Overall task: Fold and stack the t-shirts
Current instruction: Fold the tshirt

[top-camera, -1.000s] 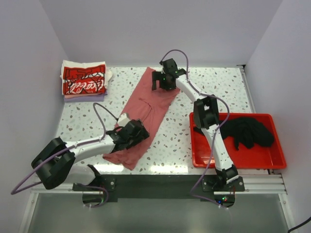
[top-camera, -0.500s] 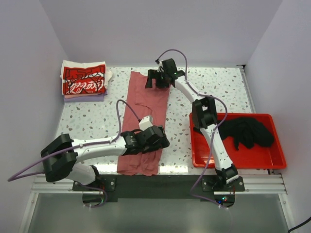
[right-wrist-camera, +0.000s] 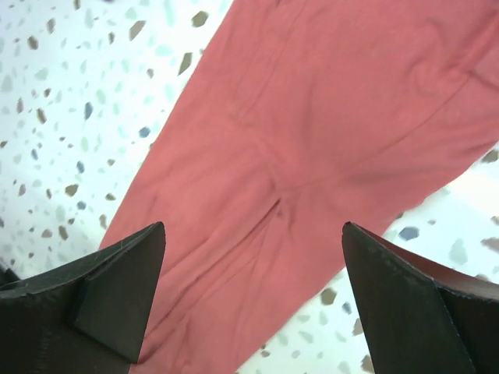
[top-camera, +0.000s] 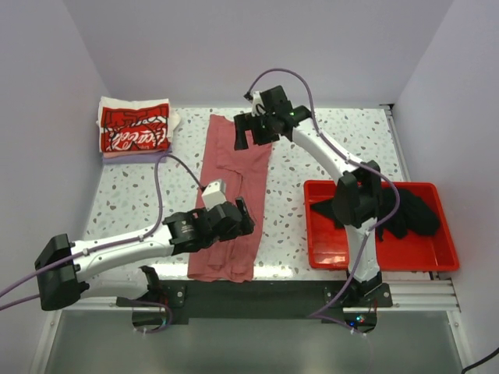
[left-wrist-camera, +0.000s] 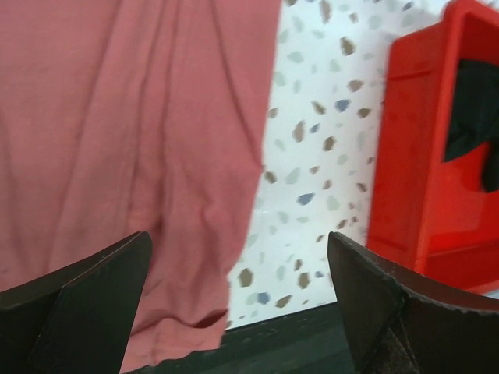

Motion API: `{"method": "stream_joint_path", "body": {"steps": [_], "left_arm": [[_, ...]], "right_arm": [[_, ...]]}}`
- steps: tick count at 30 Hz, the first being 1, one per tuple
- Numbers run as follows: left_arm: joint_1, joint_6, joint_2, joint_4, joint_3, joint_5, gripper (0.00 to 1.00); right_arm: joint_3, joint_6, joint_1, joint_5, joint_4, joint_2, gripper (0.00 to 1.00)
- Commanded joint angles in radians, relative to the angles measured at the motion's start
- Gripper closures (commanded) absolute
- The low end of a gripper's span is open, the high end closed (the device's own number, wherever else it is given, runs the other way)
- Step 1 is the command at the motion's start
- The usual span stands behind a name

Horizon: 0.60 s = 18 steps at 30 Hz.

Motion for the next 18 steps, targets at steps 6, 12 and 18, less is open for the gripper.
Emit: {"method": "stream_joint_path", "body": {"steps": [6, 12, 18], "left_arm": [[-0.004, 0.082, -0.068, 0.052, -0.229, 0.084, 0.00], [-0.004, 0.116, -0.042, 0.106, -0.295, 0.129, 0.00], [-0.002, 0.162, 0.033, 0.184, -0.305, 0.190, 0.00]], "right_arm": [[-0.444, 0.078, 0.138, 0.108, 0.099, -0.196, 0.01], [-0.478, 0.081, 0.170, 0.126, 0.098, -0.136, 0.01], [-0.429, 0.079, 0.166, 0.169, 0.083, -0.032, 0.01]]}}
